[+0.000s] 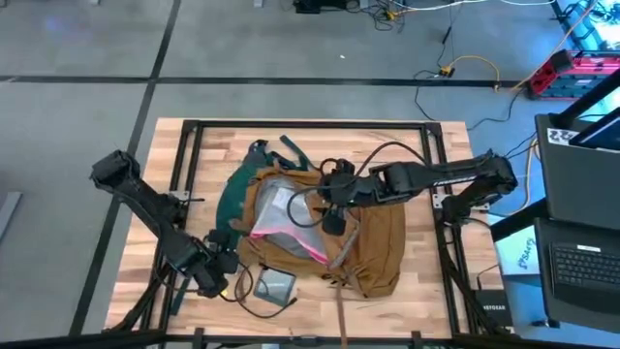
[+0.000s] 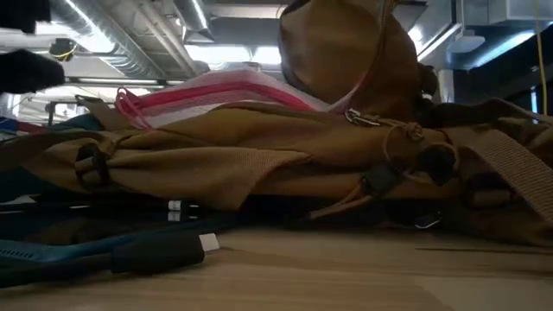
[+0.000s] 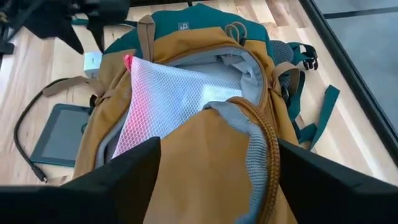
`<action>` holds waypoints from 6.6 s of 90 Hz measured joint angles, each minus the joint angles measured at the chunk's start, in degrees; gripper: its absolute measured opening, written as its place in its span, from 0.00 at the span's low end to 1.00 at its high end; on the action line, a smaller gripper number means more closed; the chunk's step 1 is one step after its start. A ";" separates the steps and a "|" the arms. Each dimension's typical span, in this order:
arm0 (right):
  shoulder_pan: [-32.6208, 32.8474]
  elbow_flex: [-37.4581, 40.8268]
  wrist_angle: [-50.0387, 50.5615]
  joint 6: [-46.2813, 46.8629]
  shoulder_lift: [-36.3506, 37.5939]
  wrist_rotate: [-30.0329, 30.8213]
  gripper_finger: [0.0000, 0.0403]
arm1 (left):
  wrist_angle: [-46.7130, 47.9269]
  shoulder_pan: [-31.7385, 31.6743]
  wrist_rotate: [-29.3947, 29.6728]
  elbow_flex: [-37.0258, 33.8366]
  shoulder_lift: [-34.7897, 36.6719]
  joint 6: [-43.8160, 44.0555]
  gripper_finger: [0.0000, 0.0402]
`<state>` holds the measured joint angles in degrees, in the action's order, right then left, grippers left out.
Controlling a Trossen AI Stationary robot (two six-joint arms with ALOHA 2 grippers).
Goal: Unpack backpack
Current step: Put the charger adapter into the brown backpack, then put the black charger cable into the brown backpack
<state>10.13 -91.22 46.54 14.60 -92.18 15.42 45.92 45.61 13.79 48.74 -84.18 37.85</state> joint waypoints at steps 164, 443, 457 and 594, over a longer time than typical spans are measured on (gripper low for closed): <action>-0.02 0.04 -0.15 0.12 0.04 -0.46 0.72 | -22.57 -2.81 -4.43 -11.53 -0.53 -17.80 0.59; -0.02 3.11 -0.14 -1.30 0.07 1.97 0.72 | -6.57 -15.86 -5.25 15.22 8.15 -36.72 0.75; -0.02 3.13 -0.13 -1.26 0.07 1.92 0.72 | -12.40 -7.00 -1.23 8.72 5.90 -33.18 0.75; 28.22 38.18 -64.05 4.25 -5.33 14.65 0.72 | -44.13 -1.96 5.76 -11.66 -0.97 -20.67 0.75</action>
<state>38.35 -53.04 -17.50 18.85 -97.51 30.07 1.79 43.65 19.55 37.08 -85.15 17.18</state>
